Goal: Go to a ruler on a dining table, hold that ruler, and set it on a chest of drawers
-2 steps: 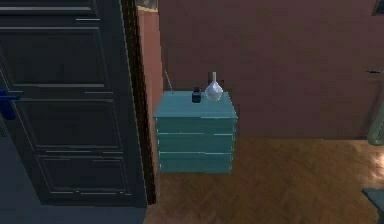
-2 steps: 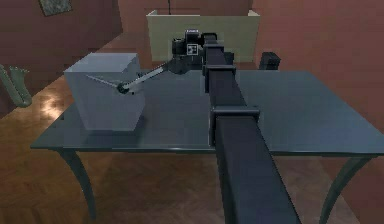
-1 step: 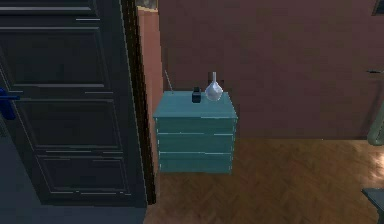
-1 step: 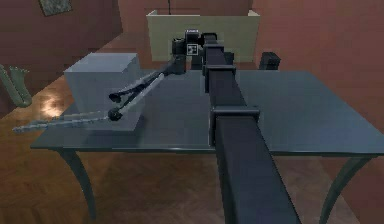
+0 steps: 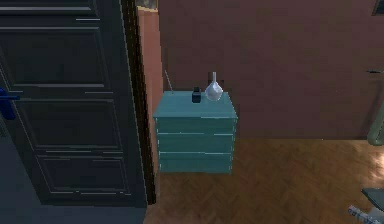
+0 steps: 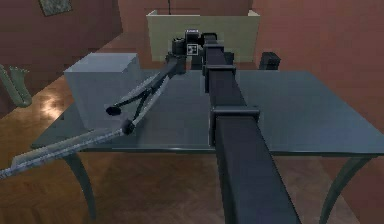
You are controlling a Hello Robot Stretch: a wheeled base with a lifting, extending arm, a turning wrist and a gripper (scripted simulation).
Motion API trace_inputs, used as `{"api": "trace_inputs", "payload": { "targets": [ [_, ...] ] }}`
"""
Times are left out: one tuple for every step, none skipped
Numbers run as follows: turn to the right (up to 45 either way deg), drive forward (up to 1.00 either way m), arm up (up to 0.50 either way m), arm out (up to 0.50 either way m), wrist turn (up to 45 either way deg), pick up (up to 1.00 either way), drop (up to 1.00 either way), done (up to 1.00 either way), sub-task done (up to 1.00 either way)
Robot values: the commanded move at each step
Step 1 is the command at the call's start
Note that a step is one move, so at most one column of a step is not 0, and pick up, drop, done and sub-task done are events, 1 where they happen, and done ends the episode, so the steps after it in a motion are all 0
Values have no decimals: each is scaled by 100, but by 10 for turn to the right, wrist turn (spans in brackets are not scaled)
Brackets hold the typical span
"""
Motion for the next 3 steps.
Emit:
{"api": "trace_inputs", "payload": {
  "targets": [
    [0, 0, 0, -46, 0, 0, 0, 0, 0],
    [120, 0, 0, 0, 0, 0, 0, 0, 0],
    [0, 95, 0, 0, 0, 0, 0, 0, 0]
  ]
}}
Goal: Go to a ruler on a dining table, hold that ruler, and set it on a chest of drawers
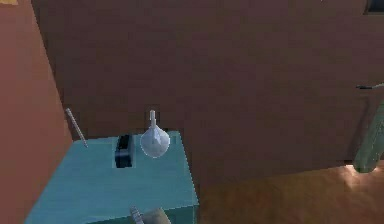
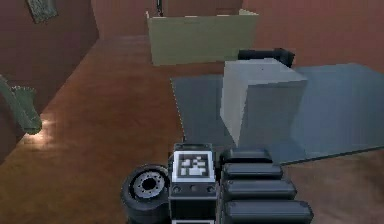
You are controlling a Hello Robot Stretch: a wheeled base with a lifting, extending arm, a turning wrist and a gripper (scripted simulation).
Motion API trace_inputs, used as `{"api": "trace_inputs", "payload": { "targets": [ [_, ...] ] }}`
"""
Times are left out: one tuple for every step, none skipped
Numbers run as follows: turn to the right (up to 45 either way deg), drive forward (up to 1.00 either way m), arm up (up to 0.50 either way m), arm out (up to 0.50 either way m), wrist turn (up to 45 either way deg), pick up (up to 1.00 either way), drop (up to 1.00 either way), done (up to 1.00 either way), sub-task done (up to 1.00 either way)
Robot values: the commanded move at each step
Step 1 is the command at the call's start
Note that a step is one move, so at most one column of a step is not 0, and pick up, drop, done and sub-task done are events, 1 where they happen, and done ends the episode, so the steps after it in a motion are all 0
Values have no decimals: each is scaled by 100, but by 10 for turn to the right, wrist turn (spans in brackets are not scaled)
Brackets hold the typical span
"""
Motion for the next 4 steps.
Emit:
{"api": "trace_inputs", "payload": {
  "targets": [
    [-240, 0, 0, 0, 0, 0, 0, 0, 0],
    [180, 0, 0, 0, 0, 0, 0, 0, 0],
    [-90, 0, 0, 0, 0, 0, 0, 0, 0],
    [30, 0, 0, 0, 0, 0, 0, 0, 0]
  ]
}}
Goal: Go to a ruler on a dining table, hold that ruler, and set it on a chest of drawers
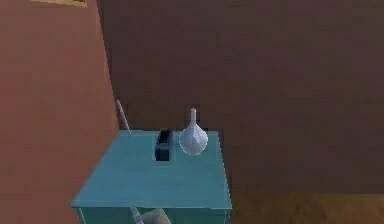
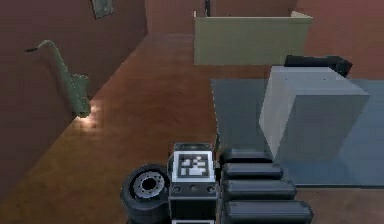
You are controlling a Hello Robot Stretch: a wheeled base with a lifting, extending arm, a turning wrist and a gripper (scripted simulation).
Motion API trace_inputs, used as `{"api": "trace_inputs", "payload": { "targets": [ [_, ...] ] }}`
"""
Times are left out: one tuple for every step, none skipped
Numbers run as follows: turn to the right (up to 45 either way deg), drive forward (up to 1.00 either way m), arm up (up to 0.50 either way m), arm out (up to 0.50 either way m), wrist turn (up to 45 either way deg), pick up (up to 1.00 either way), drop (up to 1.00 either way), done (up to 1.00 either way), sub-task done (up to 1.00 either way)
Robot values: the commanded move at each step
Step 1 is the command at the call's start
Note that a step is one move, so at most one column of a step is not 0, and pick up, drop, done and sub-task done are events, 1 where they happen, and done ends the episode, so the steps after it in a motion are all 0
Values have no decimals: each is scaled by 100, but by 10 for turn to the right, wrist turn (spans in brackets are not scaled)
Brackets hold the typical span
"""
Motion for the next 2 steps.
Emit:
{"api": "trace_inputs", "payload": {
  "targets": [
    [-240, 0, 0, 0, 0, 0, 0, 0, 0],
    [0, 50, 0, 0, 0, 0, 0, 0, 0]
  ]
}}
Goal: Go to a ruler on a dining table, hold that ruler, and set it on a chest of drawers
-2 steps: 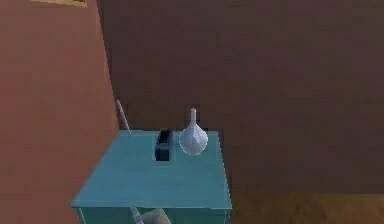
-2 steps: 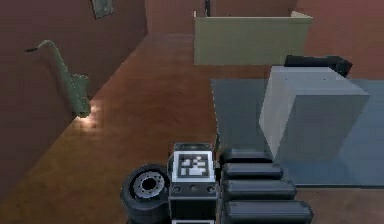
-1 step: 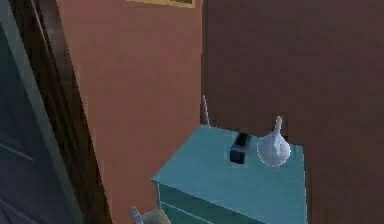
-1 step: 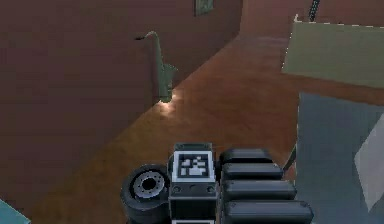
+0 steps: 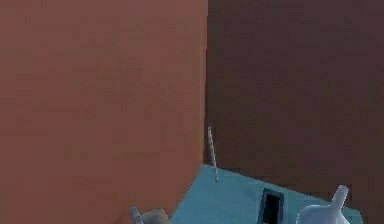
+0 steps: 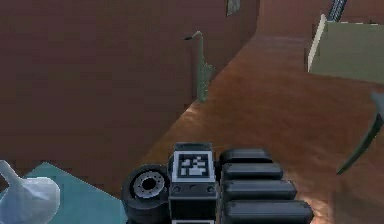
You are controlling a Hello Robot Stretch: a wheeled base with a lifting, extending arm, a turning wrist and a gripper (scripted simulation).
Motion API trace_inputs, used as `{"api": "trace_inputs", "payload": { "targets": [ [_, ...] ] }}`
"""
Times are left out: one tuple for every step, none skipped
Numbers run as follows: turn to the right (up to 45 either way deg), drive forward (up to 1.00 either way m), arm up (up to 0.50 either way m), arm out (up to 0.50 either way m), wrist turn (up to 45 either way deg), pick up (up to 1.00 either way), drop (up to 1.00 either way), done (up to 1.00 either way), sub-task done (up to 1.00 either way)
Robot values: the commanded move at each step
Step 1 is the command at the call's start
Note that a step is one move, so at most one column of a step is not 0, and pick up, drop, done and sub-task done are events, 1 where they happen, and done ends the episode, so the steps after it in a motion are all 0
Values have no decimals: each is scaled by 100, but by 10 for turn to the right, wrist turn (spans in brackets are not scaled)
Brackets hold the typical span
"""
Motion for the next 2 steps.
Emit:
{"api": "trace_inputs", "payload": {
  "targets": [
    [450, 0, 0, 0, 0, 0, 0, 0, 0],
    [150, 0, 0, 0, 0, 0, 0, 0, 0]
  ]
}}
